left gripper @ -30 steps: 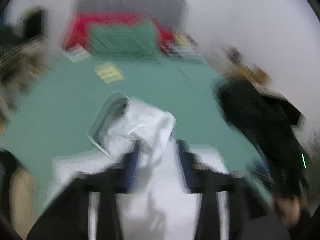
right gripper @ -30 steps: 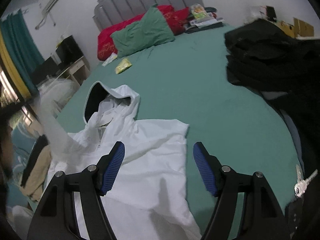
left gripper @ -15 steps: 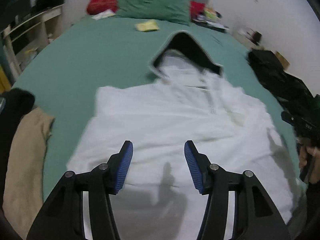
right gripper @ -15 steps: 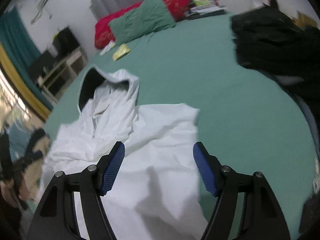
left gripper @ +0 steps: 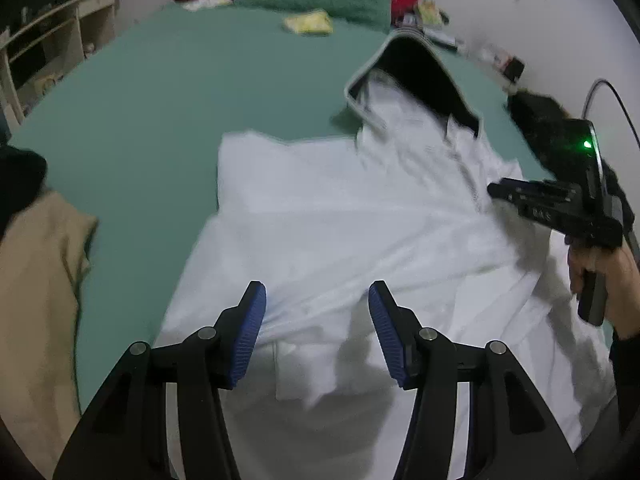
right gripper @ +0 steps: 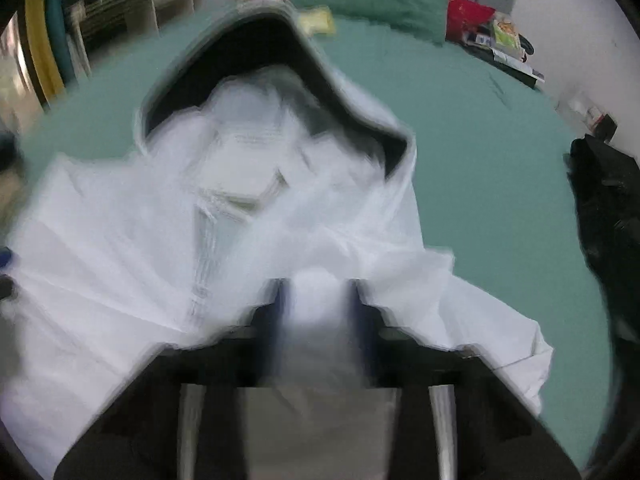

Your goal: Fold large clothes

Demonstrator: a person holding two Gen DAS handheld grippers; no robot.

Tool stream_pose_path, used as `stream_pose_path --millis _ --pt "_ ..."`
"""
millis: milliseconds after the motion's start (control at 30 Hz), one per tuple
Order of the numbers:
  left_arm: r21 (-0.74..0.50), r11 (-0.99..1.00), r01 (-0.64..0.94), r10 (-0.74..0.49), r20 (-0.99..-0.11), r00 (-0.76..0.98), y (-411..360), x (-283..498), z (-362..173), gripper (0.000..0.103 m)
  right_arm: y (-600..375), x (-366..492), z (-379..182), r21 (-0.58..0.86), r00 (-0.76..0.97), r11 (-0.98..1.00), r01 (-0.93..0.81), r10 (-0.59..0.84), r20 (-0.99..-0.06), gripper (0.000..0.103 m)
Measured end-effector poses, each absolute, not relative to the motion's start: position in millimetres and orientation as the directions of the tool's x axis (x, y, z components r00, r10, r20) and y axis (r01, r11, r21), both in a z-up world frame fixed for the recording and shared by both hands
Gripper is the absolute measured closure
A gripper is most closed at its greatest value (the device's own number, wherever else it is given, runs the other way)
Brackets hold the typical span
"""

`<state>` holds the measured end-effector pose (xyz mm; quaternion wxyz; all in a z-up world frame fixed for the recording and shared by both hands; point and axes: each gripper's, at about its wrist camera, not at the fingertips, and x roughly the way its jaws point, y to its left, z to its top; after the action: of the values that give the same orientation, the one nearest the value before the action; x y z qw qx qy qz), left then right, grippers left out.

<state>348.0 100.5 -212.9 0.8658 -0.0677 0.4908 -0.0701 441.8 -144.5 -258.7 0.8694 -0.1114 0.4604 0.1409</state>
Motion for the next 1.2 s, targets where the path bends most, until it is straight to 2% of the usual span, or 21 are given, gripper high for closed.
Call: stream_pose_path --millis 33,67,100,233,300,500,633,733,767,800,833,867,900,967,1000,1033,1100,1200 --pt "-0.189 0.980 0.053 -0.191 -0.853 0.486 99 349 -218 0.046 -152 441 -260 -0.035 0.537 0.938 -0.346 0.167 -0.827 0.089" --pt "-0.191 0.980 0.053 -0.193 -0.858 0.477 97 348 -221 0.046 -159 438 -258 -0.028 0.539 0.939 -0.342 0.172 -0.825 0.099" --pt "-0.189 0.980 0.056 -0.192 -0.859 0.474 94 346 -223 0.046 -167 434 -254 -0.042 0.550 0.943 -0.331 0.157 -0.820 0.102" --pt "-0.153 0.985 0.078 -0.172 -0.863 0.475 84 334 -225 0.050 -211 412 -229 -0.048 0.626 0.965 -0.258 0.129 -0.769 0.102" --pt "-0.135 0.987 0.087 -0.160 -0.864 0.478 81 328 -226 0.064 -228 400 -220 -0.037 0.647 0.975 -0.220 0.117 -0.753 0.102" --pt "-0.137 0.988 0.076 -0.156 -0.858 0.489 90 313 -218 0.086 -276 344 -229 0.166 0.617 0.975 -0.149 0.222 -0.755 0.101" --pt "-0.114 0.989 0.095 -0.146 -0.862 0.485 93 304 -216 0.091 -296 314 -268 0.255 0.524 0.965 -0.059 0.248 -0.815 0.099" --pt "-0.161 0.984 0.080 -0.180 -0.871 0.456 100 299 -215 0.091 -309 298 -272 0.312 0.529 0.950 -0.017 0.273 -0.804 0.097" --pt "-0.181 0.981 0.069 -0.192 -0.869 0.456 103 297 -213 0.091 -313 296 -267 0.311 0.542 0.950 -0.002 0.262 -0.798 0.089" --pt "-0.196 0.979 0.061 -0.202 -0.863 0.464 106 295 -210 0.090 -314 297 -263 0.314 0.553 0.949 0.002 0.260 -0.792 0.071" --pt "-0.206 0.977 0.059 -0.209 -0.856 0.474 107 294 -208 0.089 -317 299 -258 0.319 0.565 0.948 0.003 0.262 -0.783 0.059" --pt "-0.218 0.974 0.057 -0.218 -0.845 0.488 108 294 -204 0.082 -318 302 -252 0.327 0.579 0.945 -0.001 0.267 -0.770 0.038" --pt "-0.232 0.971 0.053 -0.227 -0.832 0.506 110 294 -200 0.071 -319 306 -248 0.335 0.592 0.942 -0.009 0.275 -0.758 0.034" --pt "-0.263 0.964 0.051 -0.247 -0.803 0.542 114 300 -191 0.061 -317 317 -245 0.337 0.604 0.941 -0.039 0.291 -0.742 0.034" --pt "-0.269 0.962 0.048 -0.250 -0.794 0.555 115 305 -189 0.059 -314 324 -247 0.321 0.598 0.946 -0.039 0.279 -0.751 0.034" --pt "-0.273 0.961 0.044 -0.248 -0.785 0.567 116 312 -187 0.059 -311 331 -250 0.316 0.589 0.948 -0.041 0.278 -0.759 0.036" --pt "-0.259 0.965 0.026 -0.226 -0.783 0.579 119 331 -189 0.058 -302 339 -259 0.297 0.556 0.952 -0.072 0.286 -0.781 0.086" --pt "-0.181 0.982 -0.054 -0.121 -0.819 0.561 122 366 -205 0.058 -289 343 -263 0.229 0.536 0.967 -0.112 0.253 -0.806 0.098"
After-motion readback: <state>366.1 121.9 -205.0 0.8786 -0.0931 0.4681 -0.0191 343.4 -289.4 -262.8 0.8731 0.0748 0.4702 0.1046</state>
